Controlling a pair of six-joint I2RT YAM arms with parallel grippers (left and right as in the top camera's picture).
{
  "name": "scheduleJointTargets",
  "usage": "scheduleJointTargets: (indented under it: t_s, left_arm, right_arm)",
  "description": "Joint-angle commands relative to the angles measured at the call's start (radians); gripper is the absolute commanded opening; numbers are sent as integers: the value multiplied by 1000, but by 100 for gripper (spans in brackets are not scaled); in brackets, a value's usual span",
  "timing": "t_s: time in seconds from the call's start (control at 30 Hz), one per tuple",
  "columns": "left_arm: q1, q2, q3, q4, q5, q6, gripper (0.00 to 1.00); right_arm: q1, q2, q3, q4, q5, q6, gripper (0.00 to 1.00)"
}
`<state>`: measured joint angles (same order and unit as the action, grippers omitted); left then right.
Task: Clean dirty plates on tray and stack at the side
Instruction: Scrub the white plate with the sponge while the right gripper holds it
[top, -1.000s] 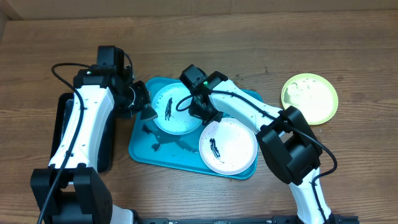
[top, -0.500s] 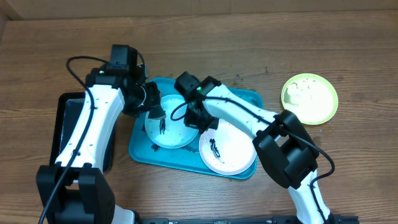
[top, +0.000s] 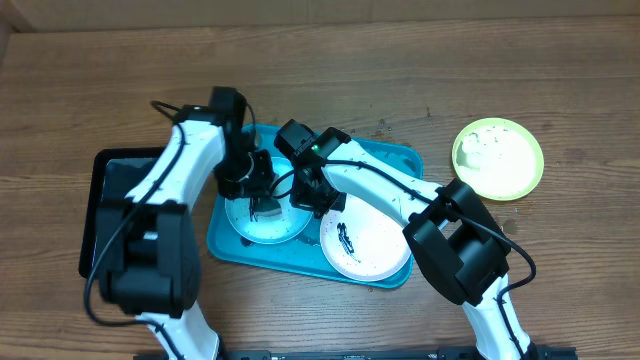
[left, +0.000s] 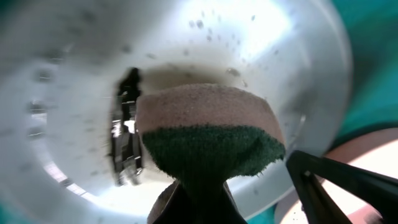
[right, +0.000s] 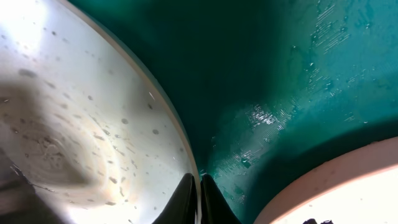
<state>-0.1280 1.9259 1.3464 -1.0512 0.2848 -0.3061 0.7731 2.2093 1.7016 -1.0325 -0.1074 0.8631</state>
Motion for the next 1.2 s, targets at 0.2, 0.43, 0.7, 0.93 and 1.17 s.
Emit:
scheduleJointTargets:
  t_s: [0.2, 0.43, 0.7, 0.93, 1.17]
  left_arm:
    - [-16, 148, -3, 5, -125, 11, 4]
    - [-14, 166, -3, -17, -619, -159, 4]
    - [-15, 166, 55, -73, -756, -174, 4]
    - [-16, 166, 223, -168, -507, -73, 4]
    - [-18, 166, 300, -138, 60, 152, 4]
  right_arm:
    - [-1, -2, -14, 2, 20, 0, 4]
    - [-1, -2, -14, -3, 46, 0, 4]
    - [-1, -2, -14, -13, 56, 0, 4]
    - [-1, -2, -14, -8, 58, 0, 4]
    - [-1, -2, -14, -2, 57, 0, 4]
